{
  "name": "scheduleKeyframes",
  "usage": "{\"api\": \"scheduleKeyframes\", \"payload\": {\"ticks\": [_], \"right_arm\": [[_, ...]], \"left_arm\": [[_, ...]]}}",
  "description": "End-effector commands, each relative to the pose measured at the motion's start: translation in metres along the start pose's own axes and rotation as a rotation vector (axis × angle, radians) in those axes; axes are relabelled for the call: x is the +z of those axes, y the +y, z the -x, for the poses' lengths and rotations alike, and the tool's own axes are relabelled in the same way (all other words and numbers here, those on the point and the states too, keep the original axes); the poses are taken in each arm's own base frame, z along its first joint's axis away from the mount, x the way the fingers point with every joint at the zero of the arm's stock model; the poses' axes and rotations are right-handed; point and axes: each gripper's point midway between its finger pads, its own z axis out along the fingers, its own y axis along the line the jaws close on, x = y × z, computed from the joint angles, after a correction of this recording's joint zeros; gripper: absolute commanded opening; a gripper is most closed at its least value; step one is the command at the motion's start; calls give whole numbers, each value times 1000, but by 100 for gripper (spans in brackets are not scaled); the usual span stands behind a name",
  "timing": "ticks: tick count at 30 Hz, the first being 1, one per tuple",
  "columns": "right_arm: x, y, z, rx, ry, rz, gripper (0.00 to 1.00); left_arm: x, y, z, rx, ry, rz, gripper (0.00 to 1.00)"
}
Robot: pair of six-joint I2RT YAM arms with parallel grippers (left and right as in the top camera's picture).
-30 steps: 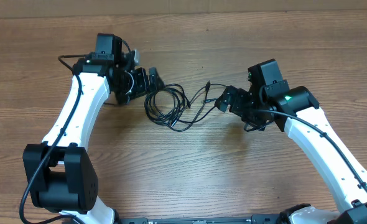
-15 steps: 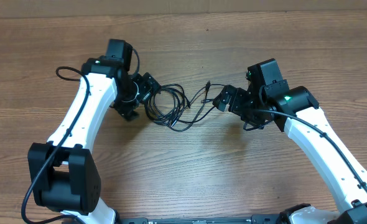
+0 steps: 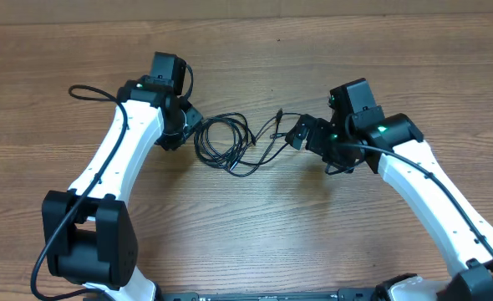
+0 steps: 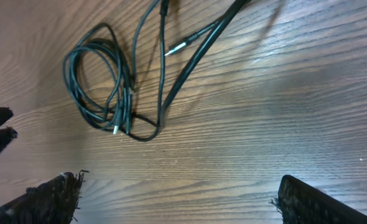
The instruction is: Untangle cables
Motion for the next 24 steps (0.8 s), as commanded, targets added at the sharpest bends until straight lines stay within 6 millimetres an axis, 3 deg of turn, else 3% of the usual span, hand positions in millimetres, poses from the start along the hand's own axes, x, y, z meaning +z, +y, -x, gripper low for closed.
{"api": "scheduleKeyframes", "payload": {"ticks": [1,11,15,24], "right_arm": [[6,-3,0,-13,4,-19,100],[6,-4,0,-12,4,-23,100],[6,-4,0,-12,4,-23,100],[6,-4,0,-12,3,-23,100]], "left_arm": [[9,-3,-14,114,19,-14,35],[38,-6,-33,157,30,-67,38],[42,-11,-30,200,6,-97,31],[43,-16,-25,284,-21,-110,31]]}}
